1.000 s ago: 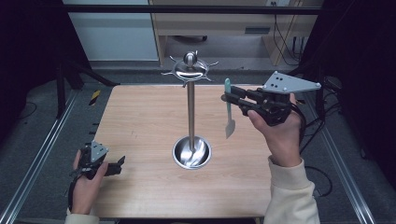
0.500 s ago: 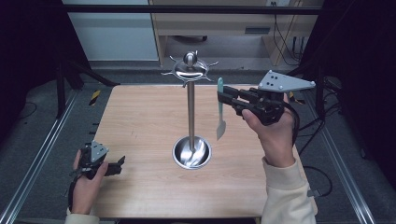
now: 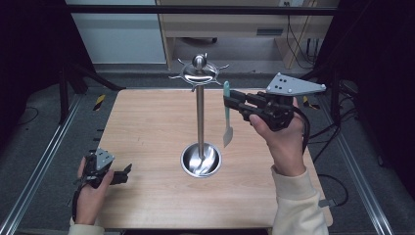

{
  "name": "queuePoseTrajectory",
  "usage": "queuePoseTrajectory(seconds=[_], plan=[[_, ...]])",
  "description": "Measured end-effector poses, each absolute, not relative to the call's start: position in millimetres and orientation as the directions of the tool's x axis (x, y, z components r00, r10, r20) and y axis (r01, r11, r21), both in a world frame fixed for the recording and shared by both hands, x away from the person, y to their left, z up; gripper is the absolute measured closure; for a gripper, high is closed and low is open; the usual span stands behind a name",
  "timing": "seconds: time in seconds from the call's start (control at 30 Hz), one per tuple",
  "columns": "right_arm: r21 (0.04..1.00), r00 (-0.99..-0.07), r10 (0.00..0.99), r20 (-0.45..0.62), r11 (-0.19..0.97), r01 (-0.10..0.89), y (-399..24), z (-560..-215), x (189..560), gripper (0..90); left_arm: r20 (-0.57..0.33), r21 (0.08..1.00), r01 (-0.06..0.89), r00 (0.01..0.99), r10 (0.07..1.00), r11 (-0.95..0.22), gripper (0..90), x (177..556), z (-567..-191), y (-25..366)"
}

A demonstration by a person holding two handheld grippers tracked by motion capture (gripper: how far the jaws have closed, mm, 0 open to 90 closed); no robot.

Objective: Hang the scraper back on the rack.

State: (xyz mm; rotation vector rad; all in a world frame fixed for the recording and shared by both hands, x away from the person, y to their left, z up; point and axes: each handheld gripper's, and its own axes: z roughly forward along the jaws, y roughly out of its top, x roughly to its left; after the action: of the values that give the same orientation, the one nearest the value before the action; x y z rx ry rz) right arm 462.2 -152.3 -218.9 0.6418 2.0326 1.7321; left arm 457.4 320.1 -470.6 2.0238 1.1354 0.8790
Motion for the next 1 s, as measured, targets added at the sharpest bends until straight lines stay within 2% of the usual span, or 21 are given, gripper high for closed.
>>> queuePoseTrajectory(seconds=[1.0], plan=[[0.983,-0.798,0.603,0.009,0.139,0.117,-140,-225,468,74.0,0.236,0.787,0.454,0.405,0.883,-0.418,2.2,458,-471,320]])
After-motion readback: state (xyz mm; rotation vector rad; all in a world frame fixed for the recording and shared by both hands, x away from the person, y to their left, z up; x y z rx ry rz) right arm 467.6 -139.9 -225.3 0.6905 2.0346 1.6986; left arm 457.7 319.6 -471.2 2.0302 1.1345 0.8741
